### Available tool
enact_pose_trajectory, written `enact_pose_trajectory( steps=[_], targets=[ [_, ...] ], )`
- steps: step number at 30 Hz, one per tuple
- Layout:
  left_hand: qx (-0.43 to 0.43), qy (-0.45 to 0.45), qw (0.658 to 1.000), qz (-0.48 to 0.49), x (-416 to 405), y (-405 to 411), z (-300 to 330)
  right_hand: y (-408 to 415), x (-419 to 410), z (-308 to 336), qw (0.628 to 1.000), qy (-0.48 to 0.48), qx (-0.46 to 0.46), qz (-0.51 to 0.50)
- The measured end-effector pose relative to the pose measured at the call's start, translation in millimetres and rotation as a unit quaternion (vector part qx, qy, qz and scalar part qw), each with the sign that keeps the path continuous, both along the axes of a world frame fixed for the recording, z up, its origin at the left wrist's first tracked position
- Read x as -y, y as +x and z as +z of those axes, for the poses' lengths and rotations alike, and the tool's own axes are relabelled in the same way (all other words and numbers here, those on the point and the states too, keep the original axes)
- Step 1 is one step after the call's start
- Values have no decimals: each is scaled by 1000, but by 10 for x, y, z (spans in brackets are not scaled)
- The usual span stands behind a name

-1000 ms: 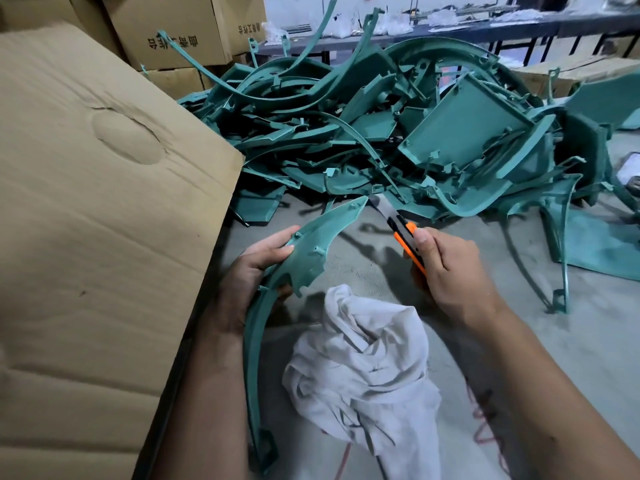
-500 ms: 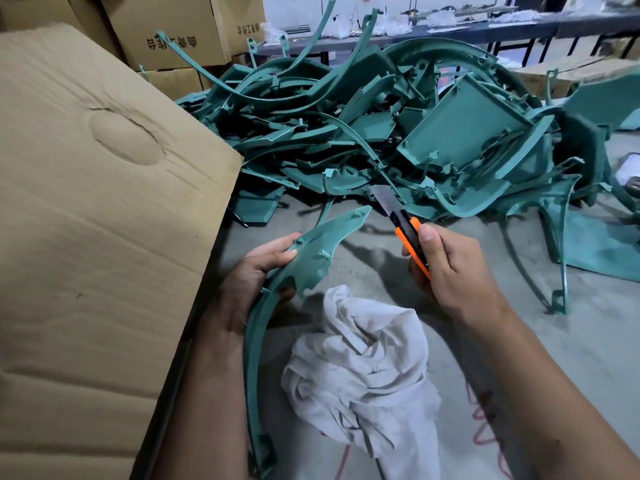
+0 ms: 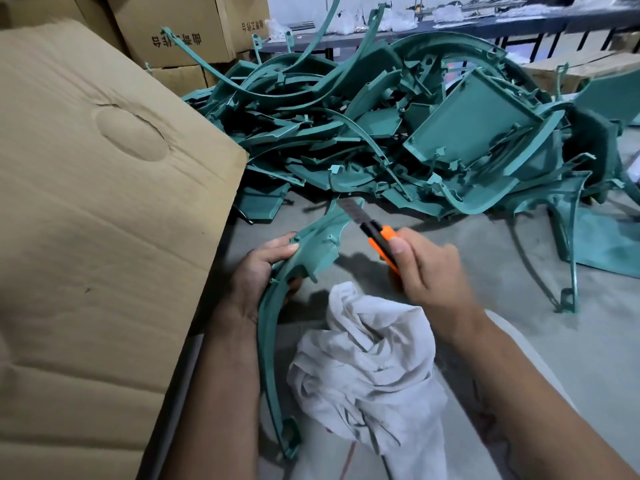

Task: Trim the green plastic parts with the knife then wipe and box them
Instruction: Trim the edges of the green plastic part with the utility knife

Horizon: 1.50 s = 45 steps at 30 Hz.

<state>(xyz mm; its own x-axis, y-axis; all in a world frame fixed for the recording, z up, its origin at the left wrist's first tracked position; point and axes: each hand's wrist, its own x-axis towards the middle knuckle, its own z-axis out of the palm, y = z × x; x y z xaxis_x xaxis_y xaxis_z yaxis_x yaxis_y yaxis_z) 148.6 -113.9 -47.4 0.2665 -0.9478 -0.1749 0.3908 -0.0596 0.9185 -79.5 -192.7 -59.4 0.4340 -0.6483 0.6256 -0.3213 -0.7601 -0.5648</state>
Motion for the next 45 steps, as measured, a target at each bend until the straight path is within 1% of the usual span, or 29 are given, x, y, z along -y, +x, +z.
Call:
enact_pose_trajectory(
  steps=[3, 7, 9, 12, 13, 15, 18, 21, 23, 28, 34, 39, 45],
  targets=[
    [-21, 18, 1000, 14, 59, 3, -45, 115, -44, -68, 1000, 10, -21, -18],
    [-125, 26, 991, 32, 130, 19, -78, 135, -78, -77, 1000, -7, -10, -11],
    [-116, 39, 991, 47, 134, 57, -84, 109, -86, -58, 1000, 0, -9, 18],
    [-55, 76, 992, 84, 111, 100, -75, 75, -118, -32, 997, -2, -10, 72],
    [-51, 88, 990, 95, 110, 100, -70, 73, -127, -27, 997, -6, -4, 72],
    [-74, 100, 987, 105, 106, 86, -56, 91, -139, -16, 999, -12, -1, 38],
    [-149, 95, 981, 76, 112, -13, -8, 140, -141, -20, 999, -24, -34, -23],
    [-282, 84, 954, 51, 146, -141, 45, 163, -156, -32, 1000, -24, -12, -15],
    [-327, 71, 942, 34, 170, -214, 63, 161, -159, -35, 1000, -23, 2, -16],
    [-305, 65, 950, 10, 126, -290, 47, 159, -176, -17, 999, -14, -1, -36],
    [-393, 39, 919, 18, 157, -314, 89, 112, -172, 14, 999, -34, 6, -26],
    [-386, 43, 922, 6, 179, -375, 112, 163, -147, 15, 998, -32, -7, -47],
    [-466, 50, 883, 10, 185, -343, 118, 193, -187, 10, 997, -46, -49, -43]
  ],
)
